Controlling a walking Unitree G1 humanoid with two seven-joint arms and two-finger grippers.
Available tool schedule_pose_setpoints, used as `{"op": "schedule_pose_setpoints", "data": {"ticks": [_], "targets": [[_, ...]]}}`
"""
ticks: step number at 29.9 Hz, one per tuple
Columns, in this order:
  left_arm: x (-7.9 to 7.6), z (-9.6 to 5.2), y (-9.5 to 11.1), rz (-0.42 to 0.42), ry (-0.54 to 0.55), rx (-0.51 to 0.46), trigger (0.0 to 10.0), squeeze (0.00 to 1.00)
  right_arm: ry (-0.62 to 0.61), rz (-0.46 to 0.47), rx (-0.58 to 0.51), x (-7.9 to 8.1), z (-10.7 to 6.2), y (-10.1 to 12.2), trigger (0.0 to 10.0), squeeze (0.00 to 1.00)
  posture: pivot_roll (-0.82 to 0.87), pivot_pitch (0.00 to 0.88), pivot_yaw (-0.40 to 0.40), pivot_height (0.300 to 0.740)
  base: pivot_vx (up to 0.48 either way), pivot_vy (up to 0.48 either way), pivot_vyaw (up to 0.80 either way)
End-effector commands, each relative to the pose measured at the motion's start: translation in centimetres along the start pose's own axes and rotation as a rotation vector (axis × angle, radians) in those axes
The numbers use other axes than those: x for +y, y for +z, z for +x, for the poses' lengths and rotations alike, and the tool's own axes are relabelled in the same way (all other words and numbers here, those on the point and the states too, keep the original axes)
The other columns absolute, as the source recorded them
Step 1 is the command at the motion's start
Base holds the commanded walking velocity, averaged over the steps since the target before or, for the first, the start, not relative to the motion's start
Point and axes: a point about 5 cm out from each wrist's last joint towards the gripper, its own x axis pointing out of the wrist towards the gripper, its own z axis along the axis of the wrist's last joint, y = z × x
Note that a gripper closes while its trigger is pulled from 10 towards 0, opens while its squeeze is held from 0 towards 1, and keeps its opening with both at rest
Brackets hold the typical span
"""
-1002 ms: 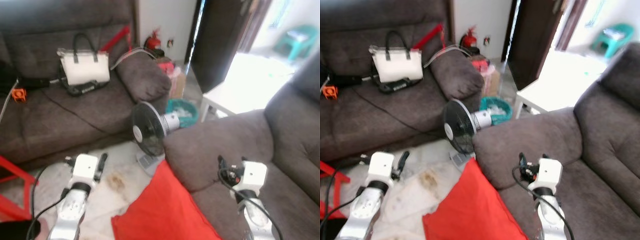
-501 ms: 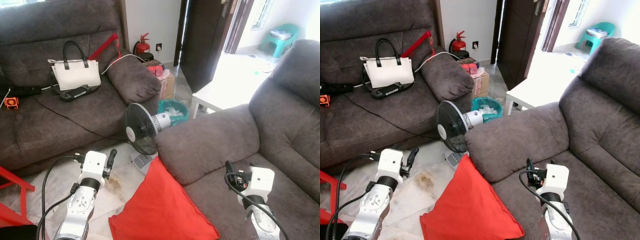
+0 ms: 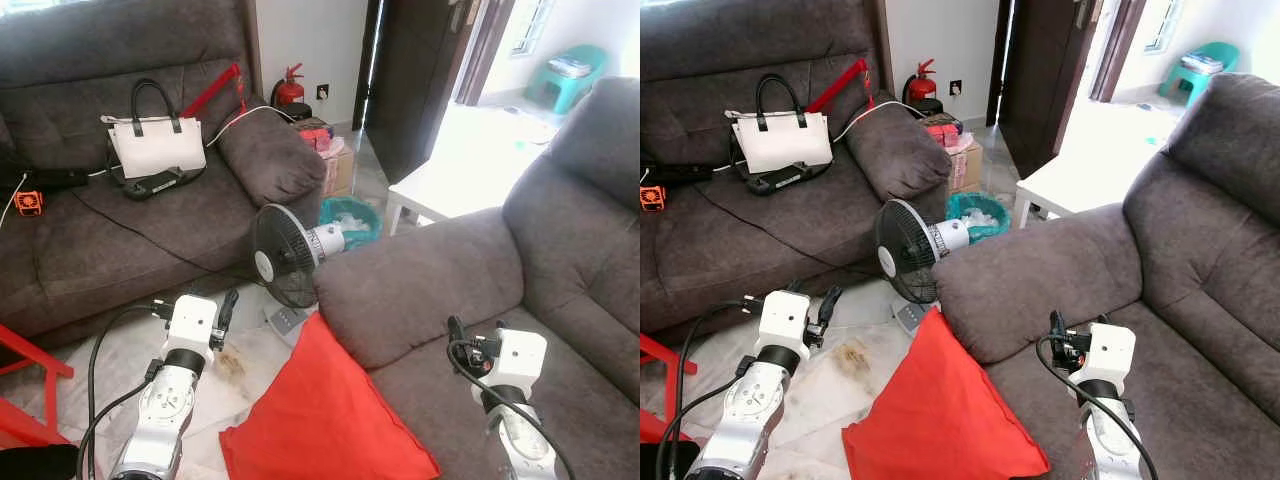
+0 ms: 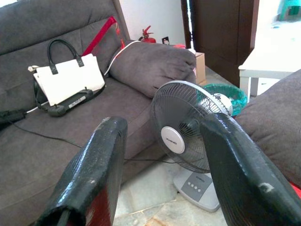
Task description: Move the pillow to the sofa from floor
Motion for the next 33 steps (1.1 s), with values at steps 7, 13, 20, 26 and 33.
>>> {"op": "schedule_pose_setpoints", "data": {"ticks": [7,13,20,26,33], "targets": [[-0.17,0.33,0.42,-0.011,-0.011,-0.013,10.0,0.0,-0.013,-0.001,0.025,-0.42,0.02,-0.21,10.0,0.0,0.11,0.0,-0.021,0.711,0.0,0.0,0.0],[-0.31,0.43,0.43,-0.007,-0.014,-0.013,10.0,0.0,0.003,-0.004,0.029,-0.06,0.29,-0.2,10.0,0.0,0.11,0.0,-0.025,0.666,0.0,0.0,0.0],[-0.45,0.63,0.68,0.001,-0.029,-0.022,10.0,0.0,0.011,-0.012,0.032,-0.03,0.48,-0.12,10.0,0.0,0.12,0.0,-0.03,0.626,0.0,0.0,0.0],[-0.48,0.77,0.74,-0.004,-0.026,-0.021,10.0,0.0,0.012,-0.018,0.023,-0.06,0.22,-0.18,10.0,0.0,0.11,0.0,-0.031,0.617,0.0,0.0,0.0],[-0.47,0.76,0.72,-0.005,-0.024,-0.019,10.0,0.0,0.002,-0.028,0.035,-0.41,0.2,-0.29,10.0,0.0,0.12,0.0,-0.036,0.617,0.0,0.0,0.0]]}}
